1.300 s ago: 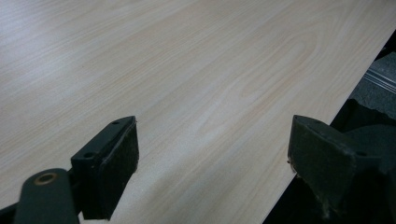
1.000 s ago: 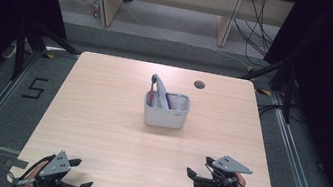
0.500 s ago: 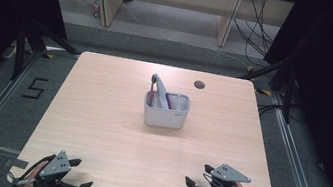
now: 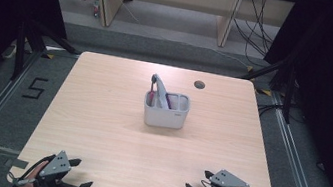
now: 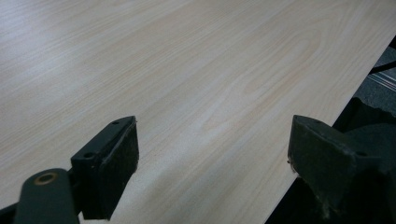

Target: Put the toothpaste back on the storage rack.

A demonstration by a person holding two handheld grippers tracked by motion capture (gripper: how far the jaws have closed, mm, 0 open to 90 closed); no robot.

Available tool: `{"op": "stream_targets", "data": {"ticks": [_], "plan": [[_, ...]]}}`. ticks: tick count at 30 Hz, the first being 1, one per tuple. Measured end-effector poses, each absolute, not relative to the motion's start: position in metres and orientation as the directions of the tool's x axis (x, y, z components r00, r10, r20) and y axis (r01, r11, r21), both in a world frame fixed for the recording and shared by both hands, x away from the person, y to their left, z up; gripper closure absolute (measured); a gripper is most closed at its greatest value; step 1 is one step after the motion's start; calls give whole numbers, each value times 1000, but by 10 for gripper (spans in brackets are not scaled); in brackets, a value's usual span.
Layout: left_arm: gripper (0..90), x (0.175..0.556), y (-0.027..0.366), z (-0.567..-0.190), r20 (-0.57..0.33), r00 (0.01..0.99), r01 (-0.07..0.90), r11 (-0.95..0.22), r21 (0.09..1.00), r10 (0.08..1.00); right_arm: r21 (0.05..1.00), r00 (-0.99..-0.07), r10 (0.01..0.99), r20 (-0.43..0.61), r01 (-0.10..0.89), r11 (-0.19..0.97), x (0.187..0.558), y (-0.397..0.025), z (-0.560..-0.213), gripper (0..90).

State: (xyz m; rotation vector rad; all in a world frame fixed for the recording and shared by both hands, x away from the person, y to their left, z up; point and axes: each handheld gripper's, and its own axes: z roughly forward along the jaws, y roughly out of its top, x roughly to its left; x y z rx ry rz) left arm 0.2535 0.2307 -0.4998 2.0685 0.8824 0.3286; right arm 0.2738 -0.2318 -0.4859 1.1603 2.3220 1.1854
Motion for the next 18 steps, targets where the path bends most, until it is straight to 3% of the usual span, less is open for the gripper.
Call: {"op": "stream_targets", "data": {"ticks": [18], "plan": [[161,254,232,-500,-50,720,466,-429,774,693,762,-676,732,81,516,392,268,-232,-491,197]]}}
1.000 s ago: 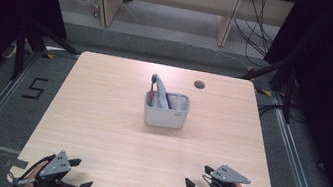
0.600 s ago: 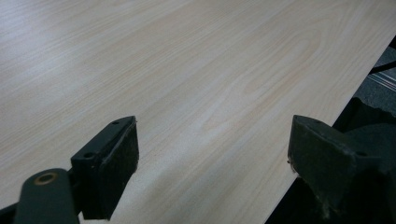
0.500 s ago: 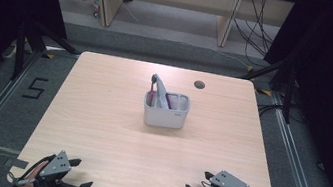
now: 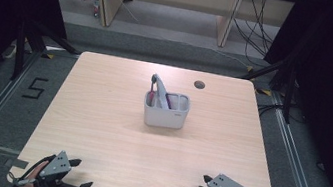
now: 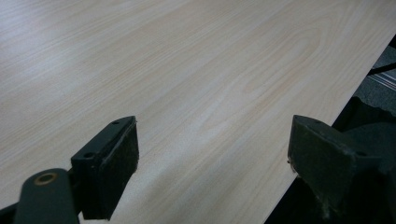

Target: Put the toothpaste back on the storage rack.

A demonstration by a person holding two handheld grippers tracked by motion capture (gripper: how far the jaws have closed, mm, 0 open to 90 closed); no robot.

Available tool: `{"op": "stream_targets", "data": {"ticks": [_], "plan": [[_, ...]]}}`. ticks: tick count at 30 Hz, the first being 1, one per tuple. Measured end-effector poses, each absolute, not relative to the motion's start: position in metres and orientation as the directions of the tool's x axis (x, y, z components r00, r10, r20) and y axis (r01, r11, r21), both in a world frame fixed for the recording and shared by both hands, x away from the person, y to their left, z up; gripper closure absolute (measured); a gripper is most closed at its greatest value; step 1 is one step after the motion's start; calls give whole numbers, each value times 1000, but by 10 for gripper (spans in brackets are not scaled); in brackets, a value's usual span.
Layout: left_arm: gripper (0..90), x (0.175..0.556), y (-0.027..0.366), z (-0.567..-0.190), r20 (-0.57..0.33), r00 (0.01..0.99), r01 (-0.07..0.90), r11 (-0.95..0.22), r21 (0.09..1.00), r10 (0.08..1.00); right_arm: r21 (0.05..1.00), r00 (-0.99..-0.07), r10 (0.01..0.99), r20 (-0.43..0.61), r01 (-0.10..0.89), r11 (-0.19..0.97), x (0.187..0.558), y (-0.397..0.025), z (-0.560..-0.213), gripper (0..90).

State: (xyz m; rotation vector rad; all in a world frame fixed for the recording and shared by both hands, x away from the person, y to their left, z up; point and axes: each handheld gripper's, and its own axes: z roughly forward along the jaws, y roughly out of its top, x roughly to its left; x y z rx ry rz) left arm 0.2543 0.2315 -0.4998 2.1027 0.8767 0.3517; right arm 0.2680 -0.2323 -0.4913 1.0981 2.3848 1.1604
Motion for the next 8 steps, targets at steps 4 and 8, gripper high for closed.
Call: {"op": "stream_targets", "data": {"ticks": [4,8], "plan": [[161,254,232,-499,-57,723,468,-428,773,688,763,-679,730,78,512,395,268,-232,-491,197],[161,253,230,-500,-79,715,472,-396,788,695,759,-681,728,80,515,398,268,-232,-491,197]]}}
